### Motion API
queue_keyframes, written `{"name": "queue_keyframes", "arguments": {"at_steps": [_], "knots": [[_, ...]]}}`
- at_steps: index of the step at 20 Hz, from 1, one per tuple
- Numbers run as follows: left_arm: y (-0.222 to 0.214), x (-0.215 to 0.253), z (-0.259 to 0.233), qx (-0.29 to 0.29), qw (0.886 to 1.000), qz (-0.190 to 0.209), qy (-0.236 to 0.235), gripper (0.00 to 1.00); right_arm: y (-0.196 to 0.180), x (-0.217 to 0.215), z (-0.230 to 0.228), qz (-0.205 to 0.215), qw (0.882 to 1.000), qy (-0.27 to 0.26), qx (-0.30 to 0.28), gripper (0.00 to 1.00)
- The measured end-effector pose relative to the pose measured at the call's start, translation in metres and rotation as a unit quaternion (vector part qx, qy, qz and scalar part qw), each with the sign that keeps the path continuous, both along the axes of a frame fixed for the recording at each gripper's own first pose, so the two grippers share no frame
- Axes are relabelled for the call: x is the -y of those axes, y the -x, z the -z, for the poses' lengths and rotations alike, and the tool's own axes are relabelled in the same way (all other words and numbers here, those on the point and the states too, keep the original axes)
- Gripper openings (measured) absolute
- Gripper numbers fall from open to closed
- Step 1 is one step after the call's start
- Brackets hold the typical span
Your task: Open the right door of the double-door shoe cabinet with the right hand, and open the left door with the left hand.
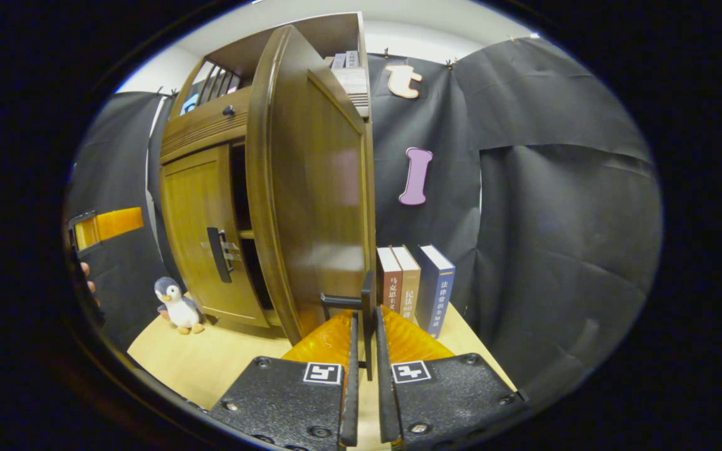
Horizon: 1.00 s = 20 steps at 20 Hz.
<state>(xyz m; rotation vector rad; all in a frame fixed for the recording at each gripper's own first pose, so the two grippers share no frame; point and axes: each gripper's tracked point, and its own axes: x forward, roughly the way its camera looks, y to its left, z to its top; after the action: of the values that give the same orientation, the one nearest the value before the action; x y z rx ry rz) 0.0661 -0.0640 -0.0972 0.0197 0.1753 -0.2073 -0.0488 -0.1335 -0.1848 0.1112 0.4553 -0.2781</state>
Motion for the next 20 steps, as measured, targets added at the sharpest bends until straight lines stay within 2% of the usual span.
{"name": "queue_keyframes", "arguments": {"at_steps": [1, 3, 4, 5, 10, 15, 20], "knots": [[-0.005, 0.003, 0.001, 0.0, 1.0, 0.002, -0.002, 0.95, 0.002, 0.005, 0.0, 0.005, 1.0, 0.003, 0.001, 0.16], [-0.015, 0.01, 0.007, -0.002, 1.0, 0.008, -0.005, 0.95, 0.006, 0.013, -0.004, 0.017, 1.0, 0.008, 0.005, 0.16], [-0.022, 0.013, 0.012, -0.005, 1.0, 0.01, -0.007, 0.95, 0.01, 0.017, -0.006, 0.023, 1.0, 0.008, 0.008, 0.11], [-0.028, 0.016, 0.02, -0.01, 1.0, 0.013, -0.01, 0.95, 0.012, 0.021, -0.007, 0.027, 1.0, 0.007, 0.009, 0.16], [-0.065, 0.021, 0.051, -0.034, 0.999, 0.013, -0.008, 0.95, 0.032, 0.049, -0.017, 0.062, 0.998, 0.026, 0.015, 0.16], [-0.1, 0.013, 0.083, -0.071, 0.997, -0.005, 0.0, 0.95, 0.047, 0.065, -0.019, 0.084, 0.996, 0.026, 0.018, 0.16], [-0.132, 0.003, 0.113, -0.093, 0.995, -0.021, -0.013, 0.94, 0.057, 0.082, -0.03, 0.102, 0.993, 0.063, 0.012, 0.16]]}}
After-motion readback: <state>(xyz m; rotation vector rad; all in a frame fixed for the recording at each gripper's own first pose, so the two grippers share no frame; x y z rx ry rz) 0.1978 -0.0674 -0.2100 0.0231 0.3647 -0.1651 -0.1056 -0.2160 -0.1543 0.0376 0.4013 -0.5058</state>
